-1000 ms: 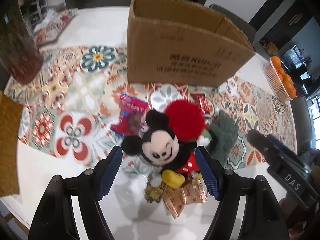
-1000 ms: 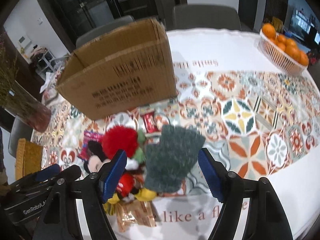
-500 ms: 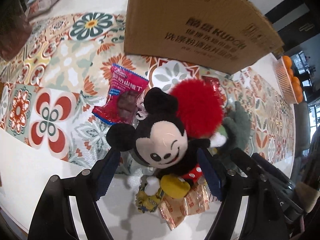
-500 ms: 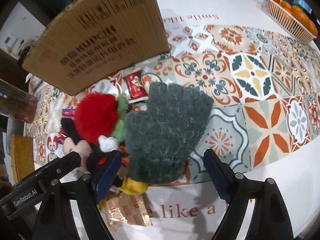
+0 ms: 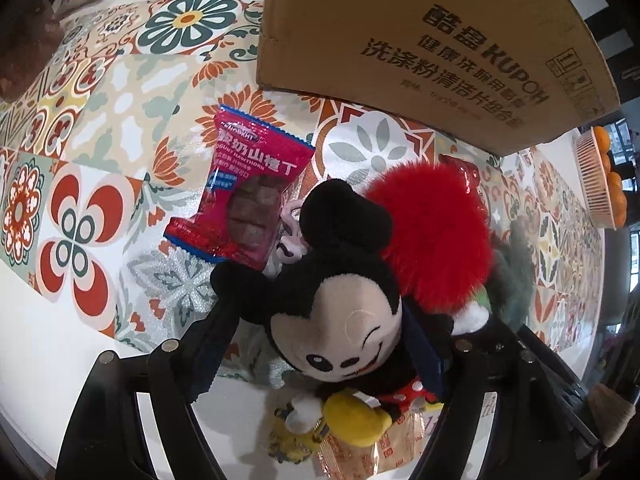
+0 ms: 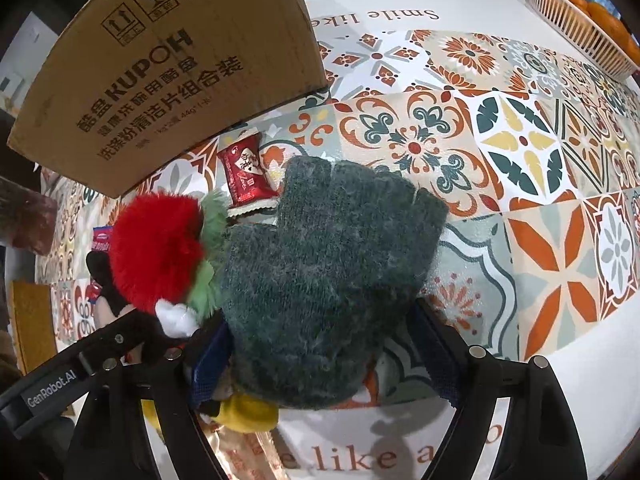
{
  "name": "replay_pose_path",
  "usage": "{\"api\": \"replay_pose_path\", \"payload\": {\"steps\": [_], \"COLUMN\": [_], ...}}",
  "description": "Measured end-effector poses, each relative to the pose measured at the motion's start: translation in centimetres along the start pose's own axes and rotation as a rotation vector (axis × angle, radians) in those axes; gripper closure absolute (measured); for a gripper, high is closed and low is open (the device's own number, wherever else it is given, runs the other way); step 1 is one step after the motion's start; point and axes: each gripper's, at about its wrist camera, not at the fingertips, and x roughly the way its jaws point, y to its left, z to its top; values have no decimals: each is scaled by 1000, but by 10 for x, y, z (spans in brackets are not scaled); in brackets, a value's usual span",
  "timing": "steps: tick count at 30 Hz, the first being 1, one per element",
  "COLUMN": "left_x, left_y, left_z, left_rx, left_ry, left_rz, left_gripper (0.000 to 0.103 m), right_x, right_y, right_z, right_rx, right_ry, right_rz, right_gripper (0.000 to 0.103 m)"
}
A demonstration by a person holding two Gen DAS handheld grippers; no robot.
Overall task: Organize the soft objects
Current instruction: 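Grasp the Mickey plush with the left tool while the right tool grasps the green glove, then carry Mickey plush and green glove over the box and release both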
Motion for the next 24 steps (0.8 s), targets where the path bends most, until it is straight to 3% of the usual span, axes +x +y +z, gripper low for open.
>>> {"api": "replay_pose_path", "payload": {"steps": [4,9,17,24], "left_x": [0,-2,-14,-51], "left_y": [-1,-6,-3,-10], "left_z": [-3,-7,-22,-33], "left_rx": [20,38,45,87], "left_ry": [-28,-52,-60,-149], "left_rz": [14,-5,-58,-55], "left_gripper": [29,38,41,41], "right_x": [2,-2,-28,-62], "right_y": [-4,-12,-14,-14], "right_z": [-2,-10,-27,-28], "right_rx": [5,17,4,-7], "right_ry": [-18,-40,-104,-163], "right_rz": [6,4,7,28], "right_gripper": [38,51,58,58]}}
